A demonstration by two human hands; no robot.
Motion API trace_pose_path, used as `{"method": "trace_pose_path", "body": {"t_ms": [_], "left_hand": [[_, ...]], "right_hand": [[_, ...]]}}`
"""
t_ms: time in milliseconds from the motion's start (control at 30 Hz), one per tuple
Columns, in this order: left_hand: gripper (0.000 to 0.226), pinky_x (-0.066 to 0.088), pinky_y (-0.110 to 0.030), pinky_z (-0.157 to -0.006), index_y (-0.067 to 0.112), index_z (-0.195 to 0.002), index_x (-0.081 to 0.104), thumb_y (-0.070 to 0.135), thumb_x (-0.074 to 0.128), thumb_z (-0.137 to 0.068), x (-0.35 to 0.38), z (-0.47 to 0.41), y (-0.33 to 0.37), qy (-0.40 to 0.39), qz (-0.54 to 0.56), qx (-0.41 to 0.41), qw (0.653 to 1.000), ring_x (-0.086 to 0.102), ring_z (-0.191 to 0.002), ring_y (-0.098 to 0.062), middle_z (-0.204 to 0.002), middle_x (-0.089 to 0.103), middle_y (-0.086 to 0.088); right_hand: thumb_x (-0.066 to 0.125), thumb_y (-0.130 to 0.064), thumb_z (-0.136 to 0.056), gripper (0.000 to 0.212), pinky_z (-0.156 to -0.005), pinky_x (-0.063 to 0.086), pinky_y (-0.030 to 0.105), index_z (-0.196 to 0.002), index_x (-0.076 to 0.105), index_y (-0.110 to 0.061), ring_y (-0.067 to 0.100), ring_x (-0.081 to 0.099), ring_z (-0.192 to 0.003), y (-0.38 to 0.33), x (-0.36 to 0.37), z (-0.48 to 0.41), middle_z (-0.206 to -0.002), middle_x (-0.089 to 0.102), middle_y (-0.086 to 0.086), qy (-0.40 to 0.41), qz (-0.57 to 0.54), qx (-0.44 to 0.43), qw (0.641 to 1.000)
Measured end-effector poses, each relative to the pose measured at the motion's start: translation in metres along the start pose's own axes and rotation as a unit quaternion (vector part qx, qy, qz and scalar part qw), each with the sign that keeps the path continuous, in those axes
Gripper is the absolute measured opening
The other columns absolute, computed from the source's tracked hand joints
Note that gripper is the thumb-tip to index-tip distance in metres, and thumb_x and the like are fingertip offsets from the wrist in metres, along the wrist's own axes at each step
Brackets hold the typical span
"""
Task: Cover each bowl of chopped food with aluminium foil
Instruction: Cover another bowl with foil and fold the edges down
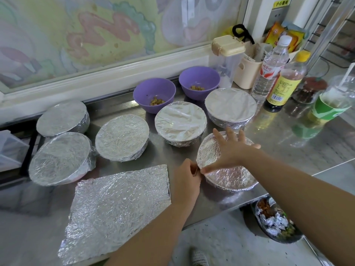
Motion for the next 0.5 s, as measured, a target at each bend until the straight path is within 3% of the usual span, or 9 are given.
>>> {"method": "trace_pose_path", "body": {"t_ms": [200, 300, 367, 433, 500], "left_hand": [[0.016, 0.045, -0.030, -0.063, 0.019, -0.085, 0.055, 0.014, 0.070, -0.089, 0.003, 0.004, 0.003, 0.031, -0.009, 0.010, 0.999, 0.055, -0.071, -0.015, -0.075, 0.057, 0.007], [0.002, 0.051, -0.031, -0.069, 0.019, -0.094, 0.065, 0.021, 0.066, -0.093, 0.002, 0.011, 0.001, 0.011, -0.002, 0.005, 1.000, 0.061, -0.077, -0.011, -0.081, 0.065, 0.007], [0.008, 0.050, -0.027, -0.069, 0.021, -0.090, 0.069, 0.019, 0.063, -0.094, 0.003, 0.014, -0.002, -0.026, 0.023, 0.001, 0.999, 0.063, -0.076, -0.010, -0.078, 0.067, 0.007], [0.018, 0.056, -0.029, -0.079, 0.018, -0.092, 0.073, 0.010, 0.056, -0.095, 0.006, 0.015, -0.005, -0.098, 0.135, -0.071, 0.983, 0.069, -0.084, -0.014, -0.085, 0.073, 0.000], [0.022, 0.057, -0.036, -0.091, 0.004, -0.104, 0.069, 0.000, 0.048, -0.097, 0.010, 0.015, -0.005, -0.148, 0.324, -0.207, 0.911, 0.069, -0.101, -0.023, -0.106, 0.072, -0.015]], "right_hand": [[0.061, -0.102, -0.036, 0.157, -0.104, 0.006, 0.087, -0.151, -0.028, -0.045, 0.043, -0.029, -0.148, -0.001, 0.000, -0.001, -0.162, -0.037, -0.001, 0.004, -0.004, -0.002, 1.000], [0.061, -0.102, -0.036, 0.157, -0.105, 0.006, 0.087, -0.152, -0.028, -0.045, 0.044, -0.028, -0.148, 0.000, -0.001, 0.000, -0.162, -0.036, 0.000, 0.005, -0.005, -0.003, 1.000], [0.061, -0.102, -0.036, 0.157, -0.105, 0.006, 0.087, -0.152, -0.028, -0.044, 0.044, -0.028, -0.148, 0.000, 0.000, 0.000, -0.162, -0.036, 0.000, 0.006, -0.008, -0.006, 1.000], [0.061, -0.102, -0.035, 0.158, -0.104, 0.005, 0.087, -0.152, -0.027, -0.044, 0.044, -0.028, -0.148, 0.000, 0.000, 0.000, -0.162, -0.036, 0.000, 0.009, -0.010, -0.008, 1.000], [0.061, -0.102, -0.037, 0.157, -0.105, 0.005, 0.087, -0.153, -0.027, -0.044, 0.043, -0.027, -0.149, 0.000, 0.000, 0.001, -0.162, -0.036, -0.001, 0.011, -0.014, -0.007, 1.000]]}}
Point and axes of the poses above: each hand's wrist, its own z-axis away from the middle knuckle, its own x-axis out of the palm, y = z × x, the point moved 6 cm from there along -z, towards the middle knuckle
